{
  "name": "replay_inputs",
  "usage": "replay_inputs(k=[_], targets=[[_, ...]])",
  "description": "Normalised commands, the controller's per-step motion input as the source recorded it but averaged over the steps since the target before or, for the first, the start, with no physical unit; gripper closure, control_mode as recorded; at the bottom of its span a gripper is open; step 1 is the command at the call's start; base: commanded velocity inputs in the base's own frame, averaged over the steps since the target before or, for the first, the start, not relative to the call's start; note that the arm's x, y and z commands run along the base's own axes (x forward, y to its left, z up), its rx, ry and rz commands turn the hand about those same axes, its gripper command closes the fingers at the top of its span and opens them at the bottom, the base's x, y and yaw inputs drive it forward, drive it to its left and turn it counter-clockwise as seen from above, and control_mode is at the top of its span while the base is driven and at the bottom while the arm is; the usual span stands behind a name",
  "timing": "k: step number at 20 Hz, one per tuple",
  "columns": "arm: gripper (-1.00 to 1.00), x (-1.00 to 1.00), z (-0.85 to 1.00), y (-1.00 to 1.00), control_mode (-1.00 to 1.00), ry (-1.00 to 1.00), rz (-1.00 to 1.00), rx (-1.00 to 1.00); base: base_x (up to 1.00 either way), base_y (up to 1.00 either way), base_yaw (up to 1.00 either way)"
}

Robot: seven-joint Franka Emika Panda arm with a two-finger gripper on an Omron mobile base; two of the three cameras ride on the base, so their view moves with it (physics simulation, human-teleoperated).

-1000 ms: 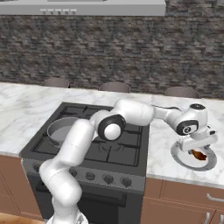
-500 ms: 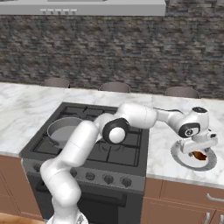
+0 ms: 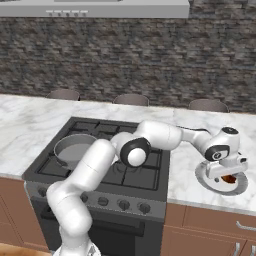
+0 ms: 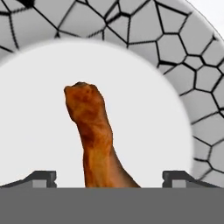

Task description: Retrieve the frozen meat and place it in the pot on a burner. Then turn the burner on.

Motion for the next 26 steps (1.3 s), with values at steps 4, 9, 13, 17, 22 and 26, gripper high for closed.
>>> replay_inputs(k=[4, 9, 13, 17, 22, 26], targets=[[1.0, 0.0, -0.04, 0.0, -1.0, 0.0, 0.0, 0.0, 0.0, 0.0, 0.0], [1.0, 0.0, 0.0, 0.0, -1.0, 0.0, 0.0, 0.0, 0.0, 0.0, 0.0], [1.0, 0.0, 0.12, 0.16, -1.0, 0.0, 0.0, -0.05, 0.0, 0.0, 0.0], [1.0, 0.0, 0.4, 0.49, -1.0, -0.04, 0.0, -0.05, 0.0, 0.0, 0.0], [1.0, 0.0, 0.6, 0.83, -1.0, -0.07, 0.0, 0.0, 0.0, 0.0, 0.0], [1.0, -0.01, 0.56, 0.99, -1.0, -0.08, 0.0, -0.01, 0.0, 0.0, 0.0]])
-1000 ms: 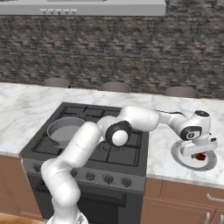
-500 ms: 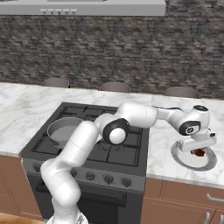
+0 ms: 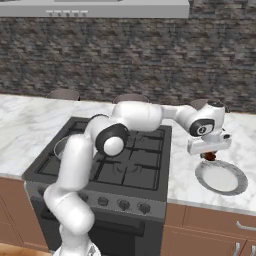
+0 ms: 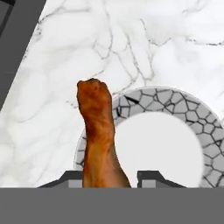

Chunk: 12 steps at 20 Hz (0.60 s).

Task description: Retrieve the frozen meat and place it in the pot on a burner. Then turn the burner on.

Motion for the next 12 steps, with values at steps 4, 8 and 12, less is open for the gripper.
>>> replay_inputs(k=[4, 8, 12], targets=[[1.0, 0.0, 0.59, 1.0, -1.0, -0.08, 0.01, -0.05, 0.0, 0.0, 0.0], [1.0, -0.03, 0.38, 1.0, -1.0, -0.1, 0.0, -0.03, 0.0, 0.0, 0.0], [1.0, -0.01, 0.37, 1.0, -1.0, -0.03, 0.0, 0.0, 0.0, 0.0, 0.0]])
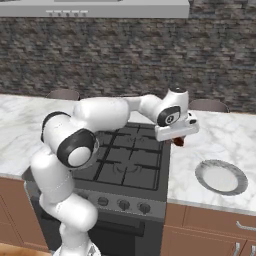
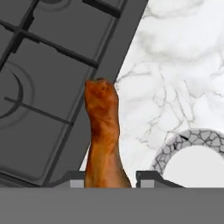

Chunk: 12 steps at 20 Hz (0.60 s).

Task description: Retrieve the frozen meat and place it in the pot on a burner. Then turn the burner on.

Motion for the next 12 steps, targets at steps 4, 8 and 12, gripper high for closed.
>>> replay_inputs(k=[4, 8, 12], targets=[[1.0, 0.0, 0.38, 1.0, -1.0, -0.01, 0.0, 0.0, 0.0, 0.0, 0.0], [1.0, 0.0, 0.3, 1.0, -1.0, 0.0, 0.0, 0.0, 0.0, 0.0, 0.0], [1.0, 0.0, 0.21, 1.0, -1.0, 0.0, 0.0, 0.0, 0.0, 0.0, 0.0]])
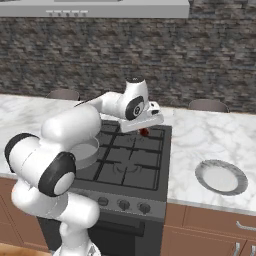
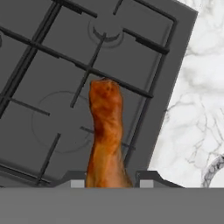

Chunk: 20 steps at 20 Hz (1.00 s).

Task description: Retrieve the frozen meat and place it in the pot on a burner. Then turn the burner on.

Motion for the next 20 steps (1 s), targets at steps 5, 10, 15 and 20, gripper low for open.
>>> replay_inputs(k=[5, 10, 15, 20], targets=[[1.0, 0.0, 0.19, 1.0, -1.0, 0.0, 0.0, 0.0, 0.0, 0.0, 0.0], [1.0, -0.1, 0.06, 1.0, -1.0, 0.04, 0.0, 0.0, 0.0, 0.0, 0.0], [1.0, -0.04, 0.0, 1.0, -1.0, 0.12, 0.0, -0.02, 0.0, 0.0, 0.0], [1.0, 0.0, -0.2, 1.0, -1.0, 0.15, 0.0, 0.0, 0.0, 0.0, 0.0]])
